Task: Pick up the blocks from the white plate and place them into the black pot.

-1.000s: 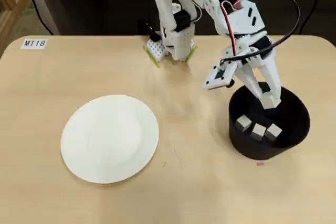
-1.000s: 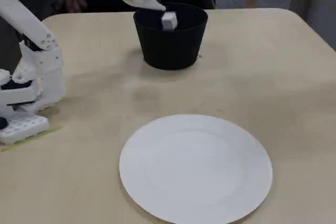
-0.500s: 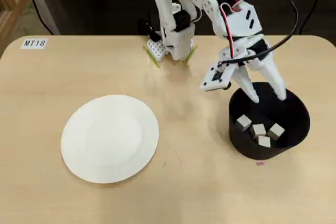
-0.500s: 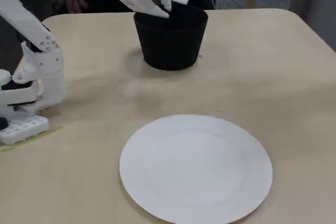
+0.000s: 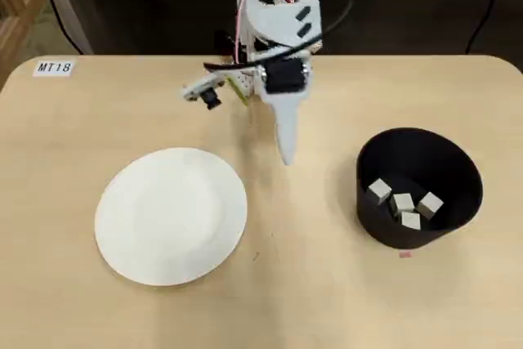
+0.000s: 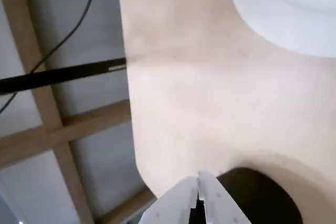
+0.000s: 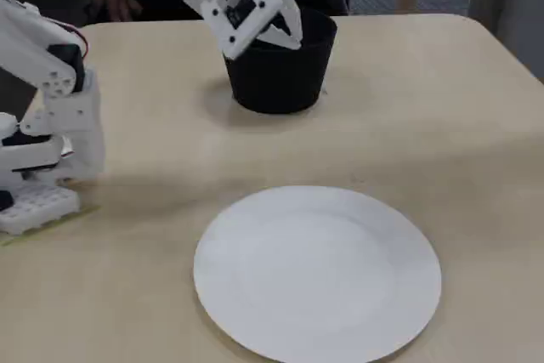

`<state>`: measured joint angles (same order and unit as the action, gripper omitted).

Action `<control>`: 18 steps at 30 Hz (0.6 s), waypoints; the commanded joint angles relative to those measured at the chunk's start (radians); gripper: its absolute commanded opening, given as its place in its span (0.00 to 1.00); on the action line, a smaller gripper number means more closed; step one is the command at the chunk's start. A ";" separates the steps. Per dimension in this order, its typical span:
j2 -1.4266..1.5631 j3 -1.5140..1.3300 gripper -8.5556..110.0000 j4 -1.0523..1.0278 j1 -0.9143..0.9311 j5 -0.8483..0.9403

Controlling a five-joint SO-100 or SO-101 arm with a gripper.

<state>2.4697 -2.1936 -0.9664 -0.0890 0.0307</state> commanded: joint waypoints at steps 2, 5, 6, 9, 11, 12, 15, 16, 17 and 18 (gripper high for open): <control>0.204 -0.166 0.05 -0.021 0.011 -0.017; 0.330 -0.282 0.05 -0.060 0.011 -0.018; 0.364 -0.313 0.05 -0.077 0.011 -0.012; 0.472 -0.410 0.05 -0.120 0.003 -0.005; 0.569 -0.476 0.05 -0.155 -0.002 -0.011; 0.621 -0.506 0.05 -0.175 -0.003 -0.015; 0.769 -0.581 0.05 -0.250 -0.005 -0.026; 0.782 -0.594 0.05 -0.270 -0.003 -0.023; 0.782 -0.604 0.05 -0.272 -0.014 -0.015; 0.782 -0.614 0.05 -0.265 -0.028 -0.015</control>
<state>3.2290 -2.7995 -1.2210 -0.0905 0.0107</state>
